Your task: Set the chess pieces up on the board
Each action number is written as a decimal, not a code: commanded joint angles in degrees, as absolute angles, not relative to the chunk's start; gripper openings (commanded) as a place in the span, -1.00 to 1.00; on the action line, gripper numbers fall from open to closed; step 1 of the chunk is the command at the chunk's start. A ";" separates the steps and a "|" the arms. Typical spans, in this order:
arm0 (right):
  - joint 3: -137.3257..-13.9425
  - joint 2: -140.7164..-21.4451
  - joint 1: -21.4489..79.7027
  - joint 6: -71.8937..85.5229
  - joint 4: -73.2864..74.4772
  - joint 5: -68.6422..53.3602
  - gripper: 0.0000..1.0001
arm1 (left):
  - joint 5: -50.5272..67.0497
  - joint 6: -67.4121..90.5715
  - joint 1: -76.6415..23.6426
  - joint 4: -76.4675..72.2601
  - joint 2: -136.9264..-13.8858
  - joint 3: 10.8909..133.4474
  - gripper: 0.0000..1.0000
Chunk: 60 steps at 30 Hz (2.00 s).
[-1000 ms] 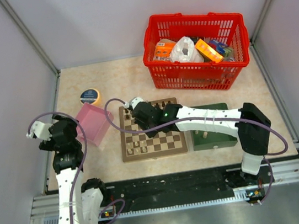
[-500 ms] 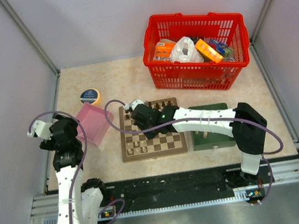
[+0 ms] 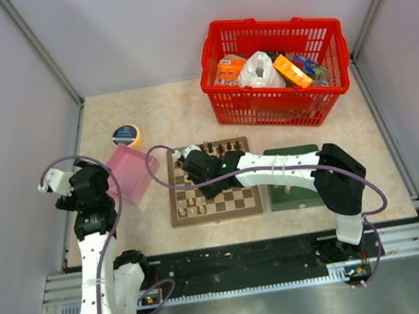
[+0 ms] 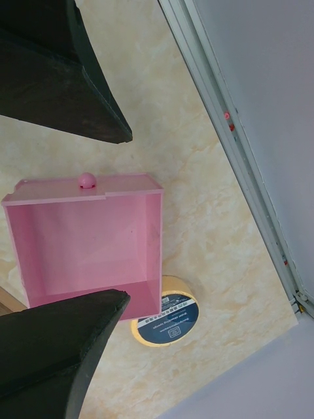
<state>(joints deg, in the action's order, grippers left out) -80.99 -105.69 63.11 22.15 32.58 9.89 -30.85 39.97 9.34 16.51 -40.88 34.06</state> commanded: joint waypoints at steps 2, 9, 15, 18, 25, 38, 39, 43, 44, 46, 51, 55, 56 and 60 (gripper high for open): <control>-80.60 -107.75 62.75 22.68 31.55 9.05 -0.77 | -30.67 40.17 9.67 13.71 -40.52 34.28 0.98; -80.07 -108.63 62.75 22.68 31.20 9.67 -0.77 | -31.03 39.90 9.76 13.80 -40.34 34.28 0.98; -79.80 -108.81 62.75 22.94 31.20 10.28 -0.69 | -30.94 39.99 9.67 13.80 -40.61 34.28 0.97; -79.63 -108.46 62.75 22.85 30.85 10.20 -0.58 | -30.85 39.99 9.76 13.71 -40.61 34.10 0.97; -80.15 -107.32 62.75 22.50 30.41 9.41 -0.40 | -30.50 40.17 9.76 13.36 -40.96 34.19 0.97; -75.42 -91.87 62.32 22.59 31.11 13.88 -0.03 | -30.59 39.90 9.76 13.45 -41.04 34.89 0.97; -74.02 -89.67 61.71 22.94 31.11 14.50 0.00 | -30.50 40.08 9.76 13.36 -41.04 34.89 0.97; -66.90 -80.62 56.62 25.57 31.47 17.57 0.00 | -29.71 40.43 9.76 13.10 -41.31 34.81 0.97; -64.62 -78.51 54.86 26.45 31.38 18.10 0.01 | -29.62 40.52 9.76 13.10 -41.31 34.80 0.97; -60.49 -75.07 49.60 27.94 31.11 17.93 0.00 | -29.53 40.69 9.76 13.01 -41.31 34.80 0.97; -52.57 -69.71 38.95 29.18 30.32 15.65 -0.05 | -29.00 40.78 9.76 12.83 -41.48 34.98 0.97; -49.14 -69.17 33.93 28.30 29.53 13.28 -0.10 | -28.83 41.04 9.76 12.75 -41.31 34.72 0.97; -48.78 -69.34 33.23 28.04 29.01 12.84 -0.10 | -28.74 40.96 9.76 12.66 -41.31 34.54 0.97; -49.13 -71.36 31.73 26.72 28.13 11.51 -0.14 | -28.56 41.13 9.67 12.74 -41.40 34.45 0.97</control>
<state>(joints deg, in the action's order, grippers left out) -47.97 -71.02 32.86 27.57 31.29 13.47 -29.12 40.62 9.34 15.44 -41.17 34.06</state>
